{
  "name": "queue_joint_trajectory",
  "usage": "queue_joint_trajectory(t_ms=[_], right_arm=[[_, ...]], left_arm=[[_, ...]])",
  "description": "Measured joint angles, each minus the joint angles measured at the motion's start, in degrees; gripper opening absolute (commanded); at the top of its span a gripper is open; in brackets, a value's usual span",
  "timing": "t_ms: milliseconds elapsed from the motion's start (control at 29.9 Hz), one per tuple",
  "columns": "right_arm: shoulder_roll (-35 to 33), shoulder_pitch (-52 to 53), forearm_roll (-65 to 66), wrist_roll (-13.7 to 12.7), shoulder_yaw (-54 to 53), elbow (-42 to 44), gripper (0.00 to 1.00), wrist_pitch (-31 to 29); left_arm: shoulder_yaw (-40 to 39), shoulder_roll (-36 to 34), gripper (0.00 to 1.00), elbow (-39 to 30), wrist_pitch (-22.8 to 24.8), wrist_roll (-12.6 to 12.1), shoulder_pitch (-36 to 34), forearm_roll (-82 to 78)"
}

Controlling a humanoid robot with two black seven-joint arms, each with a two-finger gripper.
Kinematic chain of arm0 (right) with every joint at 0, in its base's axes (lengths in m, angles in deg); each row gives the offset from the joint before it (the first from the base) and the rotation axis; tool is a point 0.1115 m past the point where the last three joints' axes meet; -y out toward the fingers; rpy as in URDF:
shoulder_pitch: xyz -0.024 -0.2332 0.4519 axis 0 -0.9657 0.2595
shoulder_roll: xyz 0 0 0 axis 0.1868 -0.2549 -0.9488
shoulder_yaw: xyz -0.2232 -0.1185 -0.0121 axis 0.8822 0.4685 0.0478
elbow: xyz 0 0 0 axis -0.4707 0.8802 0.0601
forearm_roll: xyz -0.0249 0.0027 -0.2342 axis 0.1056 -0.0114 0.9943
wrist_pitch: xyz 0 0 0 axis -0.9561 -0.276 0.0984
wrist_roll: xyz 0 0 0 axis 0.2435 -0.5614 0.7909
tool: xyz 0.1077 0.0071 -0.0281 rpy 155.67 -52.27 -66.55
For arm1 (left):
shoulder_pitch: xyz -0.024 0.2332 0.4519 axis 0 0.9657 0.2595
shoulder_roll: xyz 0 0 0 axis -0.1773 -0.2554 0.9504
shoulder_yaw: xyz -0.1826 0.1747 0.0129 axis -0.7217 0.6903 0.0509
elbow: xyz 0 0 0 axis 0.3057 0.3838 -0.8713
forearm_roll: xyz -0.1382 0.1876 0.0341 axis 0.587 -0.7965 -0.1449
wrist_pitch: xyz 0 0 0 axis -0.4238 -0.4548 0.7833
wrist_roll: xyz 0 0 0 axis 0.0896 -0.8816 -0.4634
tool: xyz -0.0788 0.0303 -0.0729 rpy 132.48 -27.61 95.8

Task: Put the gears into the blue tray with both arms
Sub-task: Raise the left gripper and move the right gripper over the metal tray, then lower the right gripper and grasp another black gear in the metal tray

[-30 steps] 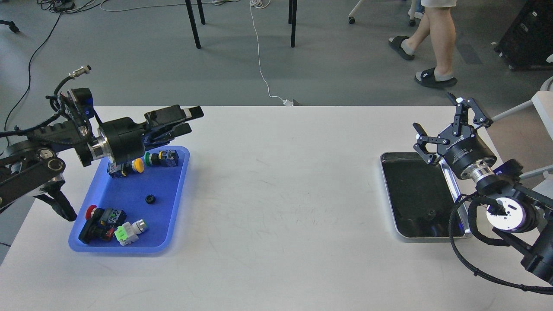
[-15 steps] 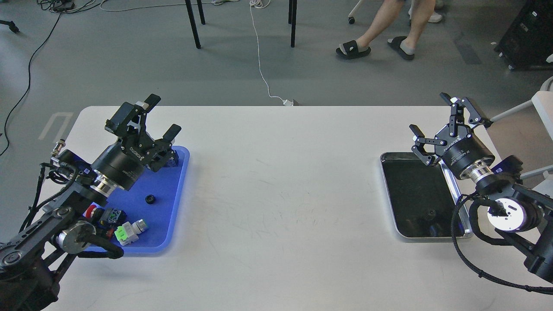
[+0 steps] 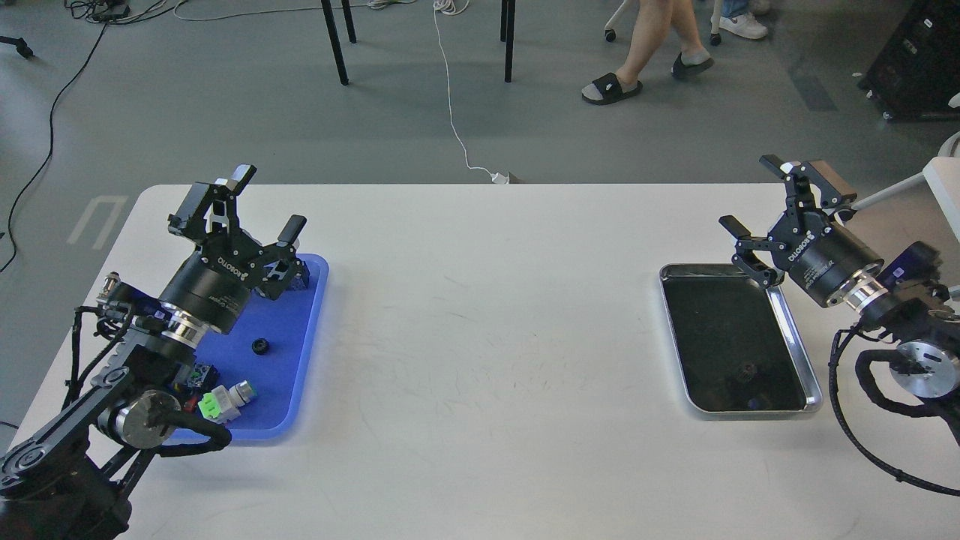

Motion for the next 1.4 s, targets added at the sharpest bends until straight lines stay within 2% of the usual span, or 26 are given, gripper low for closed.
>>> queue_joint_trajectory(t_ms=[167, 268, 502, 669, 836, 1104, 1204, 1338, 1405], right_arm=[[-8.4, 11.3, 20.7, 0.0, 11.1, -4.4, 0.99, -1.6], [-10.9, 20.1, 32.0, 0.0, 20.7, -6.7, 0.99, -2.1], [-11.6, 38.6, 55.6, 0.0, 42.5, -9.5, 0.99, -2.2], [-11.0, 46.3, 68.9, 0.0, 53.3, -11.7, 0.99, -2.8], [-9.8, 48.3, 79.7, 0.0, 58.6, -12.1, 0.99, -2.9], [-3.9, 46.0, 81.5, 0.0, 59.5, -8.9, 0.94, -2.4], [-1.1, 44.4, 81.5, 0.0, 59.5, -5.6, 0.89, -2.2], [2.1, 42.0, 81.1, 0.0, 59.5, -2.4, 0.73, -1.9], [3.2, 41.3, 80.9, 0.0, 59.5, -1.7, 0.69, -1.5]], left_arm=[[0.1, 0.2, 0.98, 0.0, -0.1, 0.1, 0.0, -0.1], [0.1, 0.3, 0.98, 0.0, -0.2, 0.2, 0.0, -0.1], [0.2, 0.6, 0.98, -0.3, -0.2, 0.2, 0.0, -0.1], [0.2, 0.6, 0.98, -0.6, -0.2, 0.2, 0.0, -0.1], [0.3, 0.7, 0.98, -0.7, -0.1, 0.2, 0.0, -0.1], [0.5, 1.7, 0.98, -0.9, -0.1, 0.0, 0.0, -0.2], [0.4, 1.7, 0.98, -0.9, -0.1, 0.0, 0.1, -0.2], [0.1, 1.6, 0.98, -0.9, -0.1, 0.0, 0.3, -0.3], [0.1, 1.5, 0.98, -0.9, -0.1, 0.0, 0.5, -0.3]])
